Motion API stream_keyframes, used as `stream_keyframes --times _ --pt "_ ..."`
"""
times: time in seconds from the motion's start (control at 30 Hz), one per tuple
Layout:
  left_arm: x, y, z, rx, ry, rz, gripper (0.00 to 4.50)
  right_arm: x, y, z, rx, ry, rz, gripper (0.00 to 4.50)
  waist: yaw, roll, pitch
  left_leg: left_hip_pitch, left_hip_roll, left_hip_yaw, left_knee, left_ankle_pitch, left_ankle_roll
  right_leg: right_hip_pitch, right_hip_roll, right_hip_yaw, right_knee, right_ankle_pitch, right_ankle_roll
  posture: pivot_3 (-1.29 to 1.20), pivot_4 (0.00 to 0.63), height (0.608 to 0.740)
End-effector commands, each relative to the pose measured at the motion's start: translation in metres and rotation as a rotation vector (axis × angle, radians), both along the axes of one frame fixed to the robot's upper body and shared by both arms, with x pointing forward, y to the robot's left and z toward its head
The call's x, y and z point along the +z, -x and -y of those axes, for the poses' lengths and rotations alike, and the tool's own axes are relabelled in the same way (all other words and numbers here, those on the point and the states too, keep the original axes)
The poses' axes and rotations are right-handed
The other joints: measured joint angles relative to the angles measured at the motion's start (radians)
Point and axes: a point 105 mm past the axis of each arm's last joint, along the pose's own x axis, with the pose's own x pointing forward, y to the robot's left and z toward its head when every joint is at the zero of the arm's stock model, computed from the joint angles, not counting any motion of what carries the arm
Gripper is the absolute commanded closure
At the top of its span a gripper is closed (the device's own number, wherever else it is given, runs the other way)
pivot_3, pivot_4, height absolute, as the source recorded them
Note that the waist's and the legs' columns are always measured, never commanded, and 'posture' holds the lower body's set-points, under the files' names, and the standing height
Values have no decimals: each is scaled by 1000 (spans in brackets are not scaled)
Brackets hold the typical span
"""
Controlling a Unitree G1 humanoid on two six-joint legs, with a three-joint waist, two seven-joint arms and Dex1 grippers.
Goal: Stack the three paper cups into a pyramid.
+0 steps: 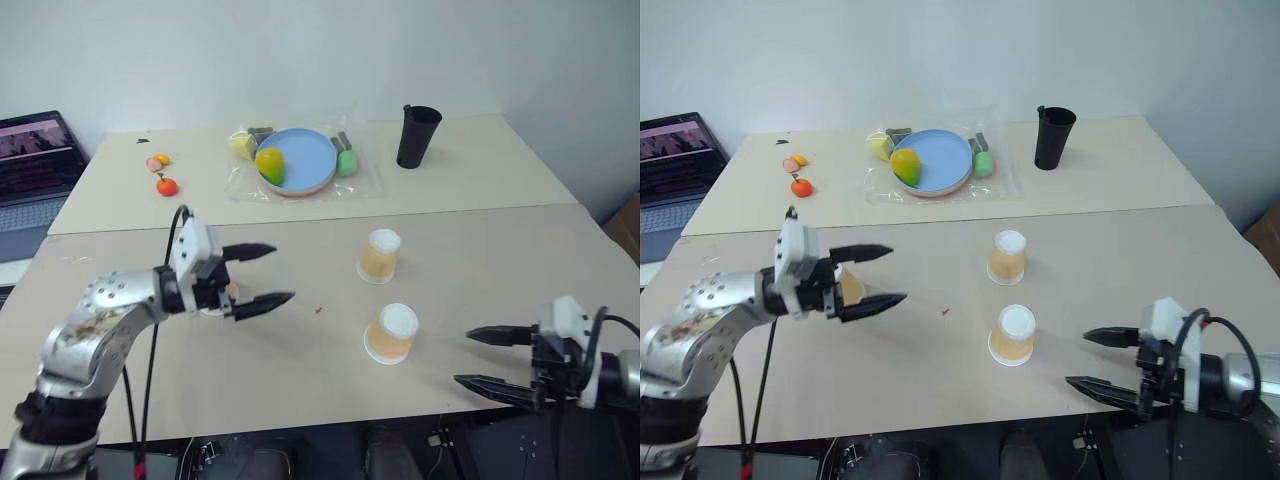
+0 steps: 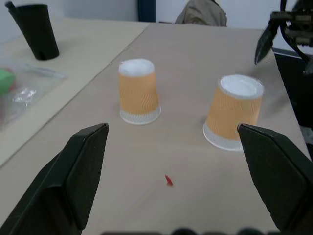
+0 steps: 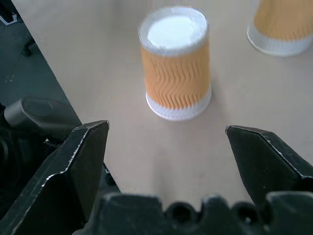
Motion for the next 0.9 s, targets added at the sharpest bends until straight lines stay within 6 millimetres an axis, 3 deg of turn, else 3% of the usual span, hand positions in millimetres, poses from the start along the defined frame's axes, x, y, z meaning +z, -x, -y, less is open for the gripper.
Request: stream_keyframes --times 0.03,0.7,0.9 --pt "6 -8 3 -23 -1 37 0 10 0 -17 21 -40 43 32 -4 0 0 0 0 0 0 0 0 0 0 0 0 1 -1 0 150 735" --pt "10 3 9 -76 68 -24 0 4 -11 -45 52 -123 23 32 -3 -1 0 0 0 0 -1 -1 1 -3 0 0 -1 2 -4 0 150 735" --pt "17 9 9 -79 80 -22 0 5 -21 -45 42 -122 54 32 -4 -1 0 0 0 0 -1 -1 1 -2 0 0 -1 2 -4 0 150 735"
